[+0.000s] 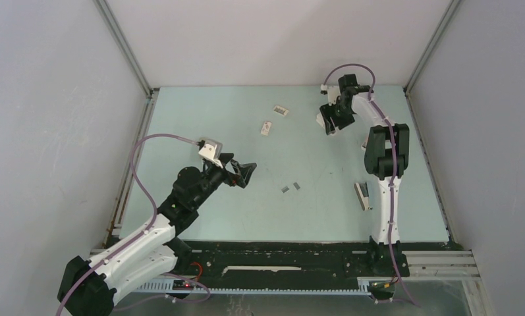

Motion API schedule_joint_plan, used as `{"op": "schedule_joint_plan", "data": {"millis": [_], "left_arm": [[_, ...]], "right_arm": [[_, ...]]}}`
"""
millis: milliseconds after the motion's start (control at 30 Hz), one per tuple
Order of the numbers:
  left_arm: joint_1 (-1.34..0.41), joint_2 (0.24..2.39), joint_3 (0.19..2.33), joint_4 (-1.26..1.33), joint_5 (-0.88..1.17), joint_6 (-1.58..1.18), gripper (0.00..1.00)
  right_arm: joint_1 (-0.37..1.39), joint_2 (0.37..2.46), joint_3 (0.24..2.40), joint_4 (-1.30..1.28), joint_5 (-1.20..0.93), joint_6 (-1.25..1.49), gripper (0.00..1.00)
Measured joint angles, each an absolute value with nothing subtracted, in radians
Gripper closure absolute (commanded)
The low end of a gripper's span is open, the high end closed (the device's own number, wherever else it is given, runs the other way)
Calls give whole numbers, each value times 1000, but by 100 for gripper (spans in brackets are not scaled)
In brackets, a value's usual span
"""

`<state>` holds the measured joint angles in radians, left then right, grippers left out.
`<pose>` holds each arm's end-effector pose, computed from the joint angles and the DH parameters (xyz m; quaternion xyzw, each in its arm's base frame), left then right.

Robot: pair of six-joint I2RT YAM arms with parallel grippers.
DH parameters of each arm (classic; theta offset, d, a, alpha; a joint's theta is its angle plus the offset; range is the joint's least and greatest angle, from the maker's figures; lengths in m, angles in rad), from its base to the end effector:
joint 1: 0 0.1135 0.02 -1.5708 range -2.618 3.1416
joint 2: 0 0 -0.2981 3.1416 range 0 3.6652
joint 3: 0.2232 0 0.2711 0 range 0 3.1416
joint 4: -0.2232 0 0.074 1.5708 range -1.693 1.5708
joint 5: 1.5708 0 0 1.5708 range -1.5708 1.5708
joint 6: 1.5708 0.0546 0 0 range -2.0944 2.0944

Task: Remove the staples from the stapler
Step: Place the stapler at the center of the board.

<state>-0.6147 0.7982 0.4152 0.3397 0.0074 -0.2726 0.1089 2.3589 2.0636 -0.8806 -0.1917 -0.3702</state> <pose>0.1697 -0.1203 0.2783 0.1255 0.7113 -0.2993 0.6235 0.5464 0.0702 0.1864 -0.2498 0.9437 0.0676 0.2058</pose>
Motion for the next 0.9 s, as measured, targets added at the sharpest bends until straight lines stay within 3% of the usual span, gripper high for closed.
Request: {"op": "schedule_joint_plan", "data": {"millis": [167, 367, 633, 900], "left_arm": [[-615, 799, 415, 350, 2, -285, 0], [-607, 867, 416, 435, -28, -309, 0], [-553, 1152, 456, 653, -44, -294, 0], [-548, 1477, 604, 851, 142, -148, 0]], "right_arm": [[105, 2328, 2060, -879, -192, -372, 18], [87, 2152, 1977, -859, -199, -379, 13], [51, 1907, 1816, -789, -253, -380, 8], [32, 1797, 1672, -765, -314, -380, 1]]}}
